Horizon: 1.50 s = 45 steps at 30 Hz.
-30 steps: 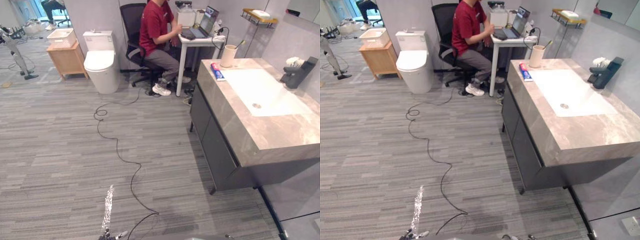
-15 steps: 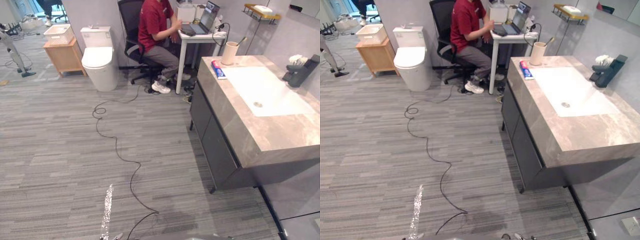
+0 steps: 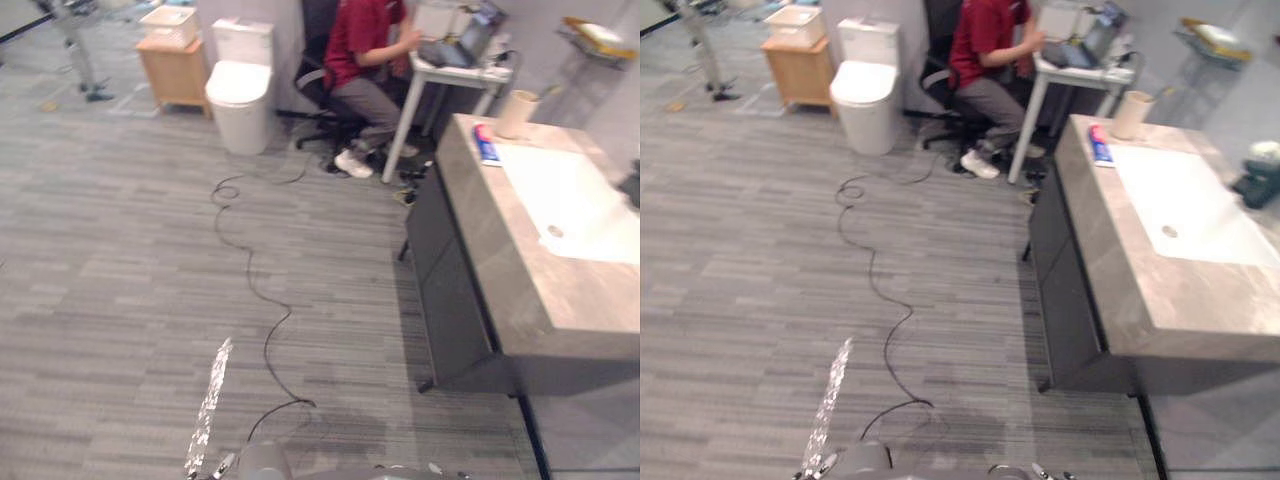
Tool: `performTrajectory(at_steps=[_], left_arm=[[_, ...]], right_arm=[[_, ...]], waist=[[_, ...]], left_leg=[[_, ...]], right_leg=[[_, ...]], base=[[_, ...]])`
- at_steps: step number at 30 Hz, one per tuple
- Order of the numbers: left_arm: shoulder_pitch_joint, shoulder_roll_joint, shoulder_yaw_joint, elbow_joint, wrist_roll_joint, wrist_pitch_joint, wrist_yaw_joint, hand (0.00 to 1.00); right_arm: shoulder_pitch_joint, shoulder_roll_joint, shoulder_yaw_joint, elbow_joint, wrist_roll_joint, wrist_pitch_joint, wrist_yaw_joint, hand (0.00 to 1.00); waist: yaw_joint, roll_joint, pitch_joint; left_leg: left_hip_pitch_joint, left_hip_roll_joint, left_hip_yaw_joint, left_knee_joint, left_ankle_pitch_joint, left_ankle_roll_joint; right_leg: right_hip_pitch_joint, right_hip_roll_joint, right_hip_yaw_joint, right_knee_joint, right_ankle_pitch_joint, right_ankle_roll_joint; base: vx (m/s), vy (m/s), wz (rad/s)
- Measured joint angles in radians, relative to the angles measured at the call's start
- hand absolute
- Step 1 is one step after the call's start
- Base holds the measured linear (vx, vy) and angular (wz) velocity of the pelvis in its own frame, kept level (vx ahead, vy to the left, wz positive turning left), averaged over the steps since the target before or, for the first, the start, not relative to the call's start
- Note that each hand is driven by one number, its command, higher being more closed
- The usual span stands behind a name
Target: Organize washtable
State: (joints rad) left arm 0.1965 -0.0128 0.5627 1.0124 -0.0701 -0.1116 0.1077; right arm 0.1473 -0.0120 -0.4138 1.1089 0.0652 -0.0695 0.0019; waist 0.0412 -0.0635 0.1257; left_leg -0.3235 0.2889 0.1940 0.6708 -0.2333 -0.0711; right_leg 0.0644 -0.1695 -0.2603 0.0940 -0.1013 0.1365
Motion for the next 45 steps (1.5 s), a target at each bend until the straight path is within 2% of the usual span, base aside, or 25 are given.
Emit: performTrajectory(at_steps=[4, 6, 7, 8, 9, 11, 13, 16, 18, 20, 21, 22, 24, 26, 27, 29, 32, 34, 37, 38, 40, 41, 42, 43, 45], left_arm=[[0.021, -0.03, 0.01, -0.024, 0.004, 0.003, 0.005, 0.0], [0.024, -0.002, 0.011, 0.0, 0.006, 0.01, 0.007, 0.0], [0.017, 0.006, 0.003, 0.014, 0.007, 0.013, 0.007, 0.0], [0.015, 0.02, -0.03, 0.028, 0.009, 0.017, 0.005, 0.0], [0.016, 0.038, -0.066, 0.032, 0.017, 0.021, 0.005, 0.0], [0.015, 0.056, -0.118, 0.037, 0.036, 0.022, 0.003, 0.0], [-0.018, 0.062, -0.137, 0.038, 0.055, 0.018, 0.002, 0.0], [-0.079, 0.046, -0.14, 0.038, 0.067, 0.018, 0.001, 0.0], [-0.113, 0.037, -0.168, 0.035, 0.085, 0.017, 0.001, 0.0], [-0.113, 0.024, -0.163, 0.01, 0.096, 0.015, -0.001, 0.0], [-0.119, 0.019, -0.152, 0.016, 0.104, 0.017, -0.002, 0.0], [-0.131, -0.024, -0.106, 0.003, 0.109, 0.016, -0.001, 0.0], [-0.13, -0.069, -0.039, -0.041, 0.109, 0.014, -0.001, 0.0], [-0.127, -0.065, -0.009, -0.041, 0.107, 0.017, -0.001, 0.0], [-0.111, -0.058, 0.015, -0.061, 0.089, 0.015, -0.001, 0.0], [-0.102, -0.053, 0.031, -0.078, 0.081, 0.009, 0.0, 0.0], [-0.07, -0.045, 0.035, -0.073, 0.082, 0.007, -0.001, 0.0], [-0.051, -0.058, 0.029, -0.062, 0.081, 0.007, -0.002, 0.0], [-0.04, -0.066, 0.011, -0.03, 0.078, 0.008, -0.005, 0.0], [-0.044, -0.031, -0.012, -0.029, 0.08, 0.009, -0.013, 0.0], [-0.051, 0.006, -0.074, -0.035, 0.079, 0.006, -0.018, 0.0], [-0.057, 0.03, -0.14, -0.03, 0.079, 0.006, -0.02, 0.0], [-0.067, 0.034, -0.163, -0.027, 0.079, 0.006, -0.02, 0.0], [-0.092, 0.034, -0.184, -0.019, 0.079, 0.004, -0.021, 0.0], [-0.117, 0.039, -0.218, -0.01, 0.08, -0.005, -0.021, 0.0]], right_arm=[[-0.004, -0.021, -0.012, -0.022, -0.116, 0.022, -0.006, 0.0], [-0.003, 0.009, -0.06, -0.001, -0.114, 0.032, 0.002, 0.0], [-0.004, 0.009, -0.071, 0.007, -0.111, 0.032, 0.003, 0.0], [-0.009, 0.014, -0.108, 0.007, -0.101, 0.034, 0.002, 0.0], [-0.011, 0.024, -0.131, 0.005, -0.093, 0.032, -0.001, 0.0], [-0.012, 0.024, -0.125, 0.006, -0.083, 0.031, 0.001, 0.0], [-0.013, 0.023, -0.127, 0.001, -0.073, 0.028, 0.002, 0.0], [-0.014, 0.01, -0.127, -0.039, -0.057, 0.03, 0.0, 0.0], [-0.011, 0.008, -0.126, -0.042, -0.054, 0.03, -0.003, 0.0], [0.037, 0.048, -0.118, -0.077, -0.054, 0.034, -0.006, 0.0], [0.051, 0.05, -0.12, -0.081, -0.052, 0.033, -0.006, 0.0], [0.062, 0.032, -0.138, -0.107, -0.038, 0.034, -0.002, 0.0], [0.047, 0.034, -0.121, -0.16, -0.015, 0.028, -0.008, 0.0], [0.025, 0.04, -0.115, -0.162, -0.006, 0.027, -0.011, 0.0], [0.004, 0.064, -0.093, -0.163, 0.014, 0.018, -0.023, 0.0], [-0.001, 0.072, -0.083, -0.165, 0.022, 0.008, -0.023, 0.0], [-0.048, 0.079, -0.022, -0.165, 0.023, 0.005, -0.025, 0.0], [-0.062, 0.074, 0.002, -0.173, 0.022, -0.002, -0.023, 0.0], [-0.047, 0.071, 0.03, -0.189, 0.022, -0.01, -0.02, 0.0], [-0.031, 0.083, 0.036, -0.202, 0.022, -0.012, -0.019, 0.0], [-0.04, 0.087, 0.066, -0.189, 0.021, -0.008, -0.015, 0.0], [-0.054, 0.087, 0.067, -0.172, 0.016, -0.008, -0.015, 0.0], [-0.06, 0.084, 0.067, -0.171, 0.013, -0.012, -0.015, 0.0], [-0.073, 0.071, 0.067, -0.164, 0.008, -0.012, -0.016, 0.0], [-0.088, 0.049, 0.066, -0.149, 0.003, -0.017, -0.016, 0.0]], waist=[[0.005, 0.037, 0.0], [0.003, -0.005, -0.029], [0.004, -0.006, -0.029], [-0.001, -0.002, -0.019], [-0.007, -0.01, -0.011], [-0.033, -0.008, -0.011], [-0.05, 0.0, -0.009], [-0.069, 0.051, 0.022], [-0.08, 0.061, 0.03], [-0.09, -0.004, -0.004], [-0.096, -0.008, -0.009], [-0.09, 0.048, -0.001], [-0.075, 0.097, 0.009], [-0.062, 0.082, 0.018], [-0.039, 0.044, 0.022], [-0.026, 0.03, 0.016], [-0.018, 0.042, 0.019], [-0.003, 0.062, 0.01], [0.023, 0.103, -0.017], [0.022, 0.071, -0.028], [0.032, 0.037, -0.035], [0.025, 0.036, -0.032], [0.022, 0.043, -0.028], [0.02, 0.072, -0.014], [-0.001, 0.101, -0.014]], left_leg=[[-0.117, 0.049, 0.032, 0.036, -0.029, -0.006], [-0.098, -0.039, 0.093, 0.089, -0.144, 0.033], [-0.079, -0.053, 0.102, 0.09, -0.164, 0.042], [-0.012, -0.073, 0.125, 0.073, -0.193, 0.062], [0.082, -0.1, 0.15, 0.019, -0.201, 0.076], [0.233, -0.143, 0.173, -0.117, -0.187, 0.083], [0.35, -0.187, 0.197, -0.267, -0.156, 0.088], [0.485, -0.201, 0.235, -0.419, -0.143, 0.061], [0.569, -0.213, 0.272, -0.503, -0.11, 0.0], [0.647, -0.258, 0.288, -0.444, -0.101, -0.047], [0.648, -0.244, 0.285, -0.364, -0.109, -0.061], [0.597, -0.14, 0.274, -0.126, -0.068, -0.098], [0.376, 0.037, 0.179, 0.416, 0.113, 0.016], [0.283, 0.067, 0.133, 0.562, 0.11, 0.015], [0.165, 0.073, 0.079, 0.62, 0.103, 0.018], [0.099, 0.065, 0.055, 0.581, 0.097, 0.028], [0.008, 0.002, -0.063, 0.256, 0.027, 0.025], [0.009, -0.09, -0.256, -0.054, 0.009, -0.01], [0.01, -0.099, -0.338, -0.131, 0.044, -0.076], [0.045, -0.091, -0.236, -0.102, -0.014, -0.053], [0.111, -0.08, -0.106, -0.118, -0.053, -0.021], [0.174, -0.08, -0.039, -0.15, -0.063, -0.007], [0.203, -0.078, -0.022, -0.168, -0.063, -0.007], [0.272, -0.06, 0.015, -0.217, -0.063, -0.007], [0.329, -0.036, 0.075, -0.284, -0.062, -0.006]], right_leg=[[0.023, -0.097, -0.013, 0.006, -0.054, 0.088], [-0.002, -0.2, 0.023, 0.135, -0.052, 0.086], [-0.032, -0.22, 0.03, 0.229, -0.051, 0.058], [-0.117, -0.248, 0.056, 0.48, -0.018, -0.088], [-0.197, -0.238, 0.103, 0.744, -0.013, -0.134], [-0.261, -0.155, 0.119, 0.955, -0.079, -0.063], [-0.33, -0.088, 0.035, 0.957, -0.14, -0.066], [-0.454, -0.018, -0.198, 0.729, -0.187, -0.116], [-0.492, 0.018, -0.352, 0.53, -0.138, -0.185], [-0.461, 0.068, -0.438, 0.321, -0.021, -0.37], [-0.451, 0.083, -0.405, 0.328, 0.028, -0.423], [-0.396, 0.139, -0.403, 0.329, -0.024, -0.408], [-0.286, 0.264, -0.322, 0.275, -0.071, -0.401], [-0.231, 0.289, -0.265, 0.271, -0.092, -0.41], [-0.127, 0.308, -0.15, 0.212, -0.095, -0.408], [-0.072, 0.312, -0.076, 0.171, -0.09, -0.383], [0.037, 0.309, 0.129, 0.111, -0.095, -0.323], [0.052, 0.304, 0.276, 0.117, -0.123, -0.273], [0.053, 0.291, 0.359, 0.192, -0.222, -0.194], [-0.013, 0.239, 0.335, 0.337, -0.259, -0.119], [-0.13, 0.131, 0.171, 0.536, -0.239, -0.049], [-0.169, 0.039, 0.001, 0.607, -0.259, -0.048], [-0.175, 0.005, -0.079, 0.608, -0.268, -0.063], [-0.18, -0.015, -0.193, 0.57, -0.281, -0.089], [-0.22, 0.017, -0.207, 0.441, -0.27, -0.087]], base=[[0.19, 0.323, 0.2], [0.44, 0.525, -0.04], [0.51, 0.441, -0.12], [0.55, 0.425, -0.28], [0.55, 0.401, -0.29], [0.56, 0.29, -0.05], [0.6, 0.18, 0.03], [0.62, 0.133, -0.13], [0.64, 0.12, -0.19], [0.73, 0.02, -0.18], [0.78, -0.044, -0.29], [0.73, -0.077, -0.49], [0.8, -0.077, -1.23], [0.57, -0.018, -1.44], [0.73, 0.012, -1.61], [0.53, 0.049, -1.38], [0.54, 0.216, -1.89], [0.43, 0.324, -2.03], [0.41, 0.424, -2.11], [0.4, 0.443, -1.6], [0.36, 0.43, -1.9], [0.27, 0.351, -1.84], [0.22, 0.283, -1.66], [0.16, 0.185, -1.22], [0.22, 0.138, -1.08]])
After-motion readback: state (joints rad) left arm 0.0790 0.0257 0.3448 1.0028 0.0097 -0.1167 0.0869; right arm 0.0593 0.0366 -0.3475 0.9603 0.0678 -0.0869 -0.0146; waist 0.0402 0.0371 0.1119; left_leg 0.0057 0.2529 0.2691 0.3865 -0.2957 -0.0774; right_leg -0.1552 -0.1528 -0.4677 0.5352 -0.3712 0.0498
